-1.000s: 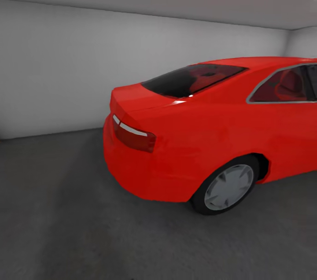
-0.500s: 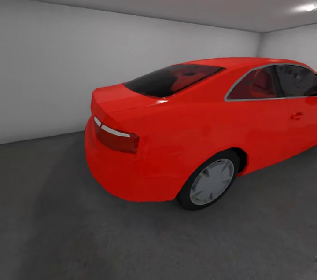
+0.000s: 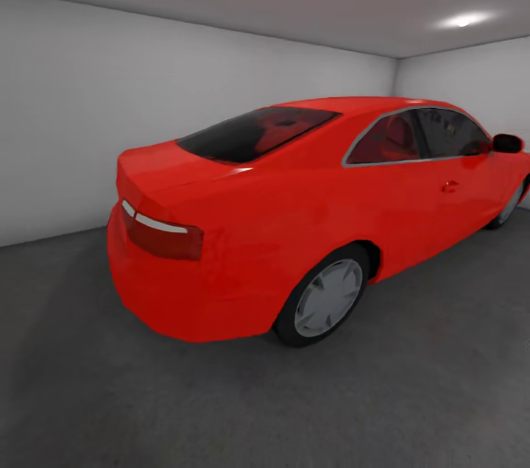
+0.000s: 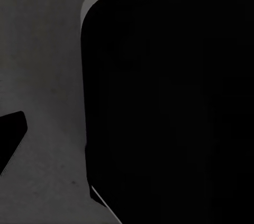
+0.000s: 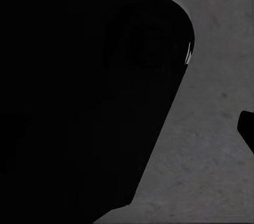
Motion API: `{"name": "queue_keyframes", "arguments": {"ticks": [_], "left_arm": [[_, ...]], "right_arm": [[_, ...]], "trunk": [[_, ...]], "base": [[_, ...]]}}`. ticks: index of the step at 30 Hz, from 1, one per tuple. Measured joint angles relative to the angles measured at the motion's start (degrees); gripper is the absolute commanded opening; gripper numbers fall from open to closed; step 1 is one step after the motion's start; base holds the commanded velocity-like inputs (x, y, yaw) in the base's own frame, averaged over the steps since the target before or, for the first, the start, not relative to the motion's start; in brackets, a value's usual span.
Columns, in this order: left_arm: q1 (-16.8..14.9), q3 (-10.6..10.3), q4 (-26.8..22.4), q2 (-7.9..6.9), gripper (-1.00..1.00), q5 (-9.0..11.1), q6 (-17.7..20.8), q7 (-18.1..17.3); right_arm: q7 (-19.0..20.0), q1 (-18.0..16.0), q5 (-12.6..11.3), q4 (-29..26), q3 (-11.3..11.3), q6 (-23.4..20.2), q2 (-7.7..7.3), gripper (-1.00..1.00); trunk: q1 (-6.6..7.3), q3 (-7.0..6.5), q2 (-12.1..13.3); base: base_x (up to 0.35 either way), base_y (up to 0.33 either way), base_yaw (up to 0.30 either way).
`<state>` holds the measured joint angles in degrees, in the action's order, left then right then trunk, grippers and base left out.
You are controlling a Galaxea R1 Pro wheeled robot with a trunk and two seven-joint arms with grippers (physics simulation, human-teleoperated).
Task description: Move the two storage containers from the living room to the garage. In the garage, place one container on the floor and stack the other container on top of it (either order is fine).
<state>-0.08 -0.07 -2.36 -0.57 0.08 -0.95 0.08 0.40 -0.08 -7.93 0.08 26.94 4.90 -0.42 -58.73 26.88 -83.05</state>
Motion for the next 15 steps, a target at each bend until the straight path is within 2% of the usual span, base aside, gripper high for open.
{"name": "queue_keyframes", "arguments": {"ticks": [15], "left_arm": [[0.0, 0.0, 0.0, -0.03, 1.0, 0.0, 0.0, 0.0]], "right_arm": [[0.1, 0.0, 0.0, 0.0, 0.0, 0.0, -0.04, 1.0]], "trunk": [[0.0, 0.0, 0.0]], "base": [[0.0, 0.0, -0.245]]}}
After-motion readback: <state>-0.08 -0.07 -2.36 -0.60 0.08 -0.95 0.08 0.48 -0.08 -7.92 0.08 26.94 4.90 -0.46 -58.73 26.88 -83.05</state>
